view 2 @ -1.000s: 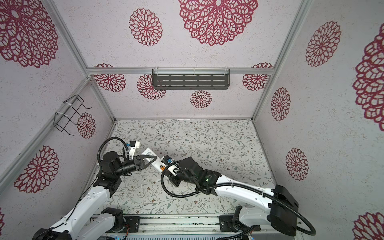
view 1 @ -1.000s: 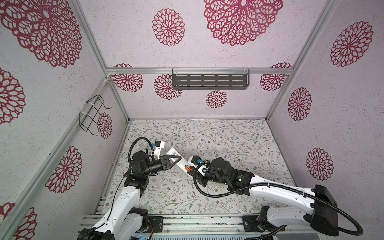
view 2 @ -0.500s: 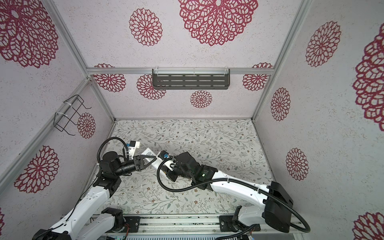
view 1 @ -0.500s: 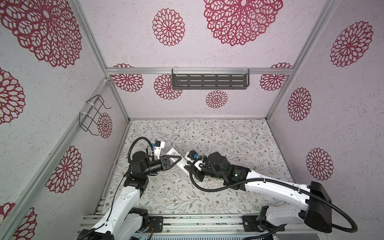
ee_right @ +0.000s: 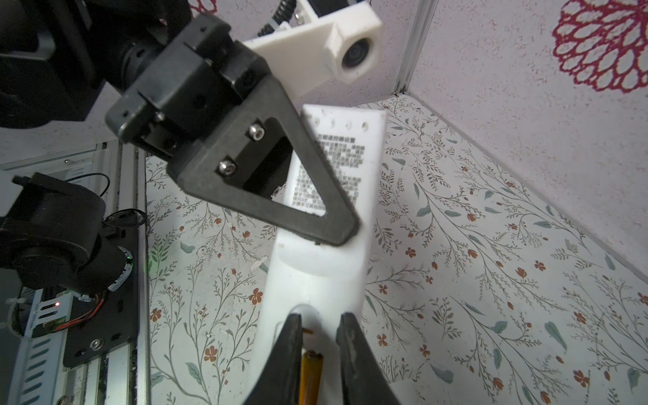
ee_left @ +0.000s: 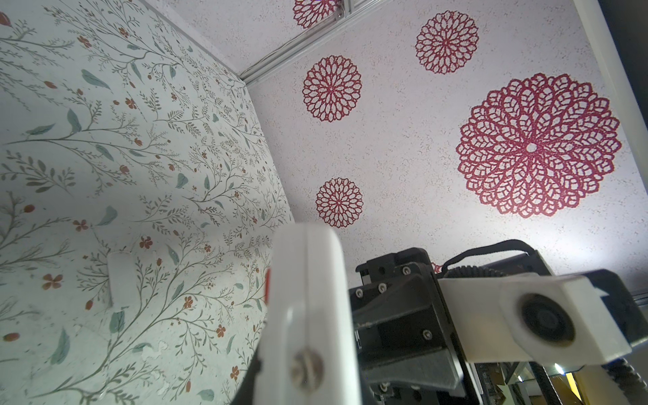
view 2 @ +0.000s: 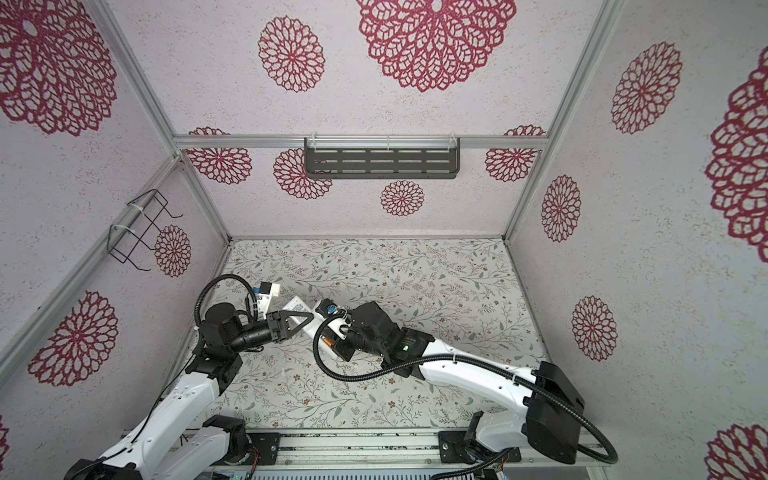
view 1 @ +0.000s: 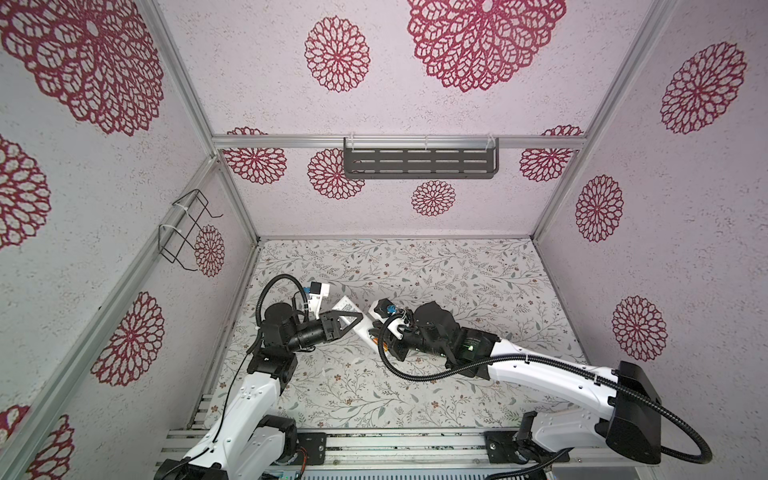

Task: Load the batteries into the remote control
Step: 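Push the orange battery down into the compartment with the right gripper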

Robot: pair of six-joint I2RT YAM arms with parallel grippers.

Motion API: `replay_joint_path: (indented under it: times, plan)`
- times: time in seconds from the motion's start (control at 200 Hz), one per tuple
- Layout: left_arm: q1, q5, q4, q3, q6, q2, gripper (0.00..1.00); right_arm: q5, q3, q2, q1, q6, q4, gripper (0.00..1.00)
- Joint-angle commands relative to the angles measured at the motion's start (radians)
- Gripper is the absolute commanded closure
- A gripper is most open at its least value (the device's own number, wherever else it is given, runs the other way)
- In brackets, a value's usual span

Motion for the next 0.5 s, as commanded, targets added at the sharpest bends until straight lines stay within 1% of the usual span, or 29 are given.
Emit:
replay_joint_path:
  times: [0.0,0.235,0.325,0.496]
  plan:
    - [-0.008,0.031,0.041,0.033,0.003,-0.023,1.0,-0.012,-0.005,-0.003,-0.004,0.015,0.007,0.78]
    - [-0.007,0.029,0.039,0.032,0.001,-0.02,1.0,-0.014,-0.001,-0.012,-0.004,0.014,-0.012,0.78]
    - [-0.003,0.028,0.036,0.032,0.002,-0.023,1.0,-0.014,-0.004,-0.025,-0.002,0.014,-0.027,0.76]
    - [0.002,0.024,0.025,0.032,0.006,-0.023,1.0,-0.008,-0.014,-0.07,0.002,0.021,-0.107,0.74]
